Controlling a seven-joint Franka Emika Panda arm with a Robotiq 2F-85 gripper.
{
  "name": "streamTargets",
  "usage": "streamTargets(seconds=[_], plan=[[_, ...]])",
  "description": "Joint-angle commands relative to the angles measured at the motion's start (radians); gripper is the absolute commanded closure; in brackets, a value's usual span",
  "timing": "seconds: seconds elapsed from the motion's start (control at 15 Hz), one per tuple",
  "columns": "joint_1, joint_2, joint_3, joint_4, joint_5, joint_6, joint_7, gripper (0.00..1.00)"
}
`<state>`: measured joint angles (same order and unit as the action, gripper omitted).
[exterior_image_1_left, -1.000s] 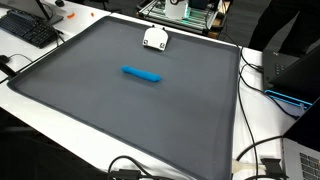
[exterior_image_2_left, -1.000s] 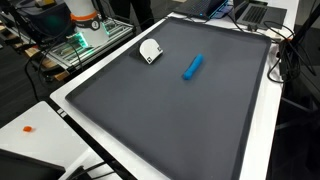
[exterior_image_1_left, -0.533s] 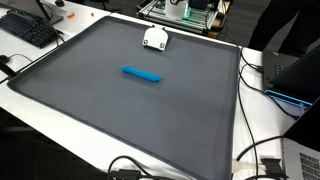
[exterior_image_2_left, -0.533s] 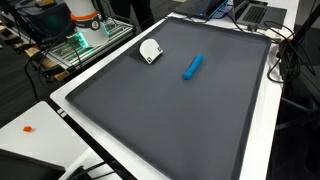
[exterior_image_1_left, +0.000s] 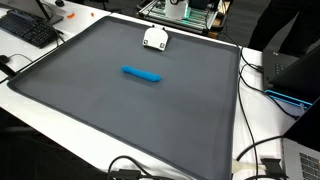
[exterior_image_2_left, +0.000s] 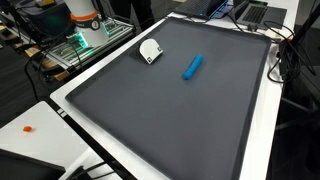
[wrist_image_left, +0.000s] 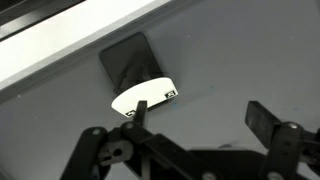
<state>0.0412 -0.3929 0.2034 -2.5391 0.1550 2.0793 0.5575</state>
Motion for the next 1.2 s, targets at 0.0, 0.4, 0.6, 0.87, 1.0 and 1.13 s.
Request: streamTargets(seconds=[0.0,0.4,0.6,0.87,1.0,1.13], plan=[[-0.018,0.034,-0.005,-0.065,0.053,0.1,0.135,0.0],[-0.033,0.096,-0.025,-0.17,0.111,0.298,0.348,0.0],[-0.035,0.128,-0.038,-0.211,0.142,0.391,0.453,0.0],[-0.044,0.202,-0.033,-0.211,0.132,0.512,0.652,0.0],[-0.036,0.23,-0.041,-0.211,0.136,0.556,0.718,0.0],[-0.037,0.256,-0.045,-0.21,0.106,0.59,0.749,0.0]])
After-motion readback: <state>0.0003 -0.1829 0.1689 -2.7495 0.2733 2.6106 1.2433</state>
